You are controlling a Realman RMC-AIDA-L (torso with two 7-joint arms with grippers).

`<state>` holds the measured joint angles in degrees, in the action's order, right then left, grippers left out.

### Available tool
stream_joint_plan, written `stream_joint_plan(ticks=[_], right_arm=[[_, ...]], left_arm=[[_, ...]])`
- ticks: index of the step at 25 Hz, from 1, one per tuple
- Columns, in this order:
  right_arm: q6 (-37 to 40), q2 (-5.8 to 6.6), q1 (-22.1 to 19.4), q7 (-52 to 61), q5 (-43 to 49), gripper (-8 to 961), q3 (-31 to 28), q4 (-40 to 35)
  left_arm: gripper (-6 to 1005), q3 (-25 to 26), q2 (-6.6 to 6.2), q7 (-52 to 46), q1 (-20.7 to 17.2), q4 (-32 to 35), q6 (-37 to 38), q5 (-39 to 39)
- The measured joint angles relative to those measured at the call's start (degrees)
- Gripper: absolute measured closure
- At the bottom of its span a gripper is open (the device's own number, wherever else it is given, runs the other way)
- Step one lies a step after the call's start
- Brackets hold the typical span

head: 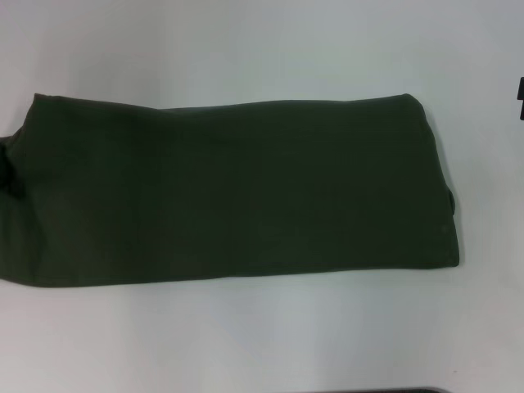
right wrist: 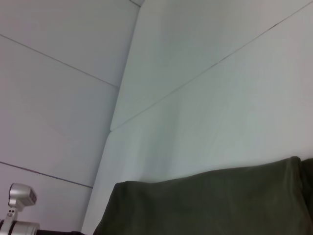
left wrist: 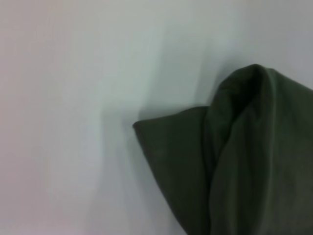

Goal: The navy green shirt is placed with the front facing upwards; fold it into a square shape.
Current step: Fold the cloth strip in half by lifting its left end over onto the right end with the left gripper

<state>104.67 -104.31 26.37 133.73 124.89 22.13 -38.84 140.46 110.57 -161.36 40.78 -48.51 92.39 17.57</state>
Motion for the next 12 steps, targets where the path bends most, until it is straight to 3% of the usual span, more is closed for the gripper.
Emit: stream_joint_plan(ticks=[12], right_arm=[[0.0,0.0,0.09,0.04,0.0,294,0.36,0.12]], left_arm=[[909,2.83,-0.01,4.97,0.77,-0.24,8.83,10.77]])
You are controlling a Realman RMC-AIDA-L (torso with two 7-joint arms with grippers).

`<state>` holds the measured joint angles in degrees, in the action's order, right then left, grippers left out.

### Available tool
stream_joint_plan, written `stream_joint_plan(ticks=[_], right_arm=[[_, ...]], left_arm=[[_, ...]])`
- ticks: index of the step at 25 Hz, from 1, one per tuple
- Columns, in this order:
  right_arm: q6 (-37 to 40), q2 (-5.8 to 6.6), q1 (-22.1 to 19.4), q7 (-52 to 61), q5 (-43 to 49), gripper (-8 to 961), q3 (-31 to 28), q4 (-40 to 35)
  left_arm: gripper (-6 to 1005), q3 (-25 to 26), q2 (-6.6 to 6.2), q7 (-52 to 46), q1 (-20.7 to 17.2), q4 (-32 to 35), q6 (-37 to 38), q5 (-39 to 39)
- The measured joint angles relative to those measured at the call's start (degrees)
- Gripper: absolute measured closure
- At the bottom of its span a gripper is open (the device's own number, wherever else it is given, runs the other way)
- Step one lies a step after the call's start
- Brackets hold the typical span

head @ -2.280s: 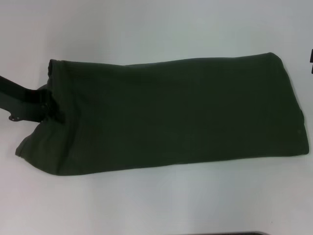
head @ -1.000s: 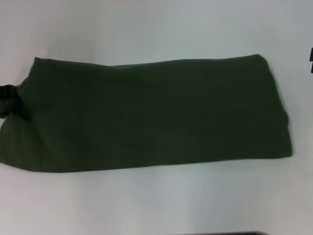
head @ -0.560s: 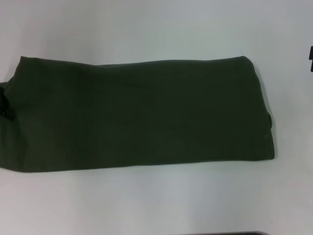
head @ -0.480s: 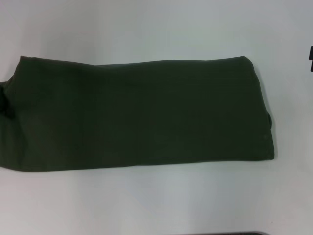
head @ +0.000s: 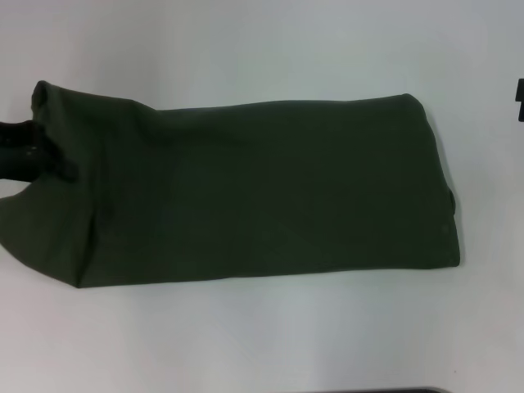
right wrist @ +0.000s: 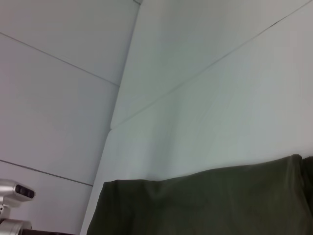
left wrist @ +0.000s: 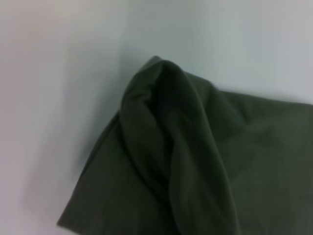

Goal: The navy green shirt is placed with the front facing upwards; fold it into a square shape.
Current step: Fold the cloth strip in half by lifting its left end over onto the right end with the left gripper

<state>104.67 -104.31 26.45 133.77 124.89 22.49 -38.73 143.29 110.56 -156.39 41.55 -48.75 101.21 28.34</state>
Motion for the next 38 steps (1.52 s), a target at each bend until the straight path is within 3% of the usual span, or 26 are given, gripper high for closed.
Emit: stream_joint_plan(ticks=[13,33,38], right_arm=[[0.0,-0.01,-0.34,-0.37,0.09,295,0.47,0.13],[-0.09,-0.09,-0.35,-0.11,0.09,296,0.44,0.15],[-0.42,-0.09,-0.14,-0.09,0.09,296,0.42,0.15]], left_arm=[[909,-0.53,0.52,0.27,1.05,0.83,0.81,2.71],[909,0.34,-4.33,-2.32,-2.77,-0.73,-1.05,1.02],[909,1.04,-4.48,-2.63,-3.1,-1.44,-1.05,0.65]])
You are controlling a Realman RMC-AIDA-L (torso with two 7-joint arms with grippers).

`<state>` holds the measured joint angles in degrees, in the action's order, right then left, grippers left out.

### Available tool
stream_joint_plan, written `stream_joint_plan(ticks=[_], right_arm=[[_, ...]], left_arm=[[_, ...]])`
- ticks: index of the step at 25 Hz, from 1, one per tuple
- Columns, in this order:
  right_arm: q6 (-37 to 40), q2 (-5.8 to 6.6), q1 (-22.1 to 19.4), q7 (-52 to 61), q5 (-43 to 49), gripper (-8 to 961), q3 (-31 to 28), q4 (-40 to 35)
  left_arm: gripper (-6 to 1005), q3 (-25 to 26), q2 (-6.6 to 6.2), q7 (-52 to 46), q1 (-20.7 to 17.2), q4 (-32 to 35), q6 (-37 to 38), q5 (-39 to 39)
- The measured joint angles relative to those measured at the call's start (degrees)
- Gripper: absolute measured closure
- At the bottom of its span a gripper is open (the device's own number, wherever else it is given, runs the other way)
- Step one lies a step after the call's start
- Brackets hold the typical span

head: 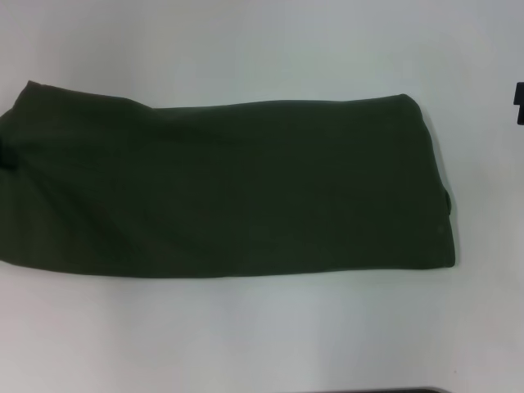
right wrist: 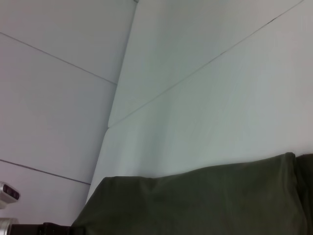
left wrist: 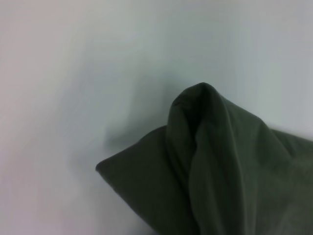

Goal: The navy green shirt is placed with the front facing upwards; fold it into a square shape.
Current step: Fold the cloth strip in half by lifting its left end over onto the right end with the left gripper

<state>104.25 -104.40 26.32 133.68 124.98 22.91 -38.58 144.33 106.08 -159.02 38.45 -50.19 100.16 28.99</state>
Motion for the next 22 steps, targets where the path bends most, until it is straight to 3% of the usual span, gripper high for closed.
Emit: stream_joint_plan(ticks=[15,22], right_arm=[[-0.05,0.0,-0.21,0.09,0.0,297,0.02,-0.03],[0.03,0.0,-0.22,0.09,0.0,297,0.03,0.0]], left_arm=[[910,0.07,0.25,-1.48,-0.02,-1.91,-1.07,-4.09],[910,2.74,0.57,3.84,0.62,0.5,5.53,6.26]])
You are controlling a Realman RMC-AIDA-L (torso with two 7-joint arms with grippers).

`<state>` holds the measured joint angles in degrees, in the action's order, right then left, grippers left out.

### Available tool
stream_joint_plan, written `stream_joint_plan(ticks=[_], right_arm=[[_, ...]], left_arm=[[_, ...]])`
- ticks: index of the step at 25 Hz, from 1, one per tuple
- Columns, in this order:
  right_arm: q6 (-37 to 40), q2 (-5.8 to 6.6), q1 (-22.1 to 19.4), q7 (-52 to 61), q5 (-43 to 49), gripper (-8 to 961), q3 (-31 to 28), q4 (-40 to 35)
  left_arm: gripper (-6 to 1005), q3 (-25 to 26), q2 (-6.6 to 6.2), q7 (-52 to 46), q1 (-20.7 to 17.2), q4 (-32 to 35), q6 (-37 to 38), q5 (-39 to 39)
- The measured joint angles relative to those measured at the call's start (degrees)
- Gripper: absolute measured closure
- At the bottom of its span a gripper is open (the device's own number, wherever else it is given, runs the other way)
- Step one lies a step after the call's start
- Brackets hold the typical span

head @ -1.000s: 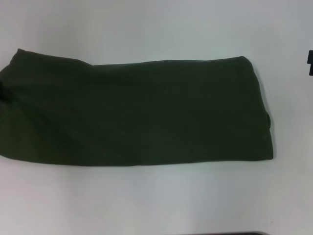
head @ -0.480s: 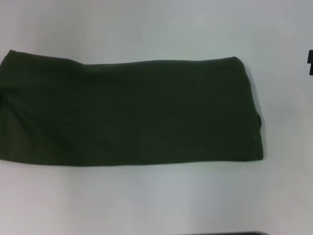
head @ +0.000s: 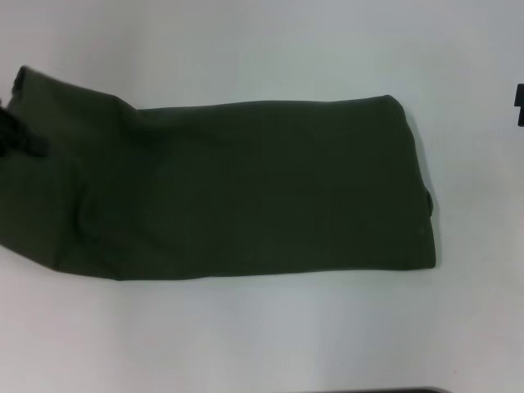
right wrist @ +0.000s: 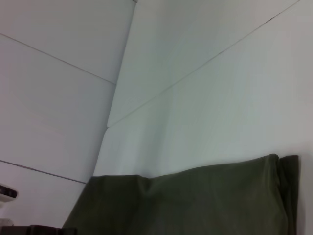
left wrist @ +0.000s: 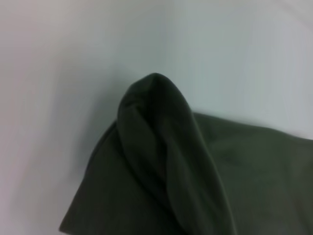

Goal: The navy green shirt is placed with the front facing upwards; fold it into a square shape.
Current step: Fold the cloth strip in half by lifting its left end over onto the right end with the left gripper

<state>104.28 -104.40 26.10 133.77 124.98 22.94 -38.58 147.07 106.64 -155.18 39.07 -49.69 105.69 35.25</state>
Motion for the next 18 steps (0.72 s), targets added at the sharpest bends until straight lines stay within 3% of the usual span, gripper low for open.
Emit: stream_joint_plan(ticks=[8,18], right_arm=[[0.17,0.02,0.14,0.0,0.0,298,0.0,-0.01],[0.19,0.38,-0.13,0.0,0.09,298,0.81,-0.05]], left_arm=[[910,-0.54,3.05,0.72,2.36,2.19,3.5,6.66],[910,-0.59,7.28,0.46,6.78,2.73,4.37,8.17]])
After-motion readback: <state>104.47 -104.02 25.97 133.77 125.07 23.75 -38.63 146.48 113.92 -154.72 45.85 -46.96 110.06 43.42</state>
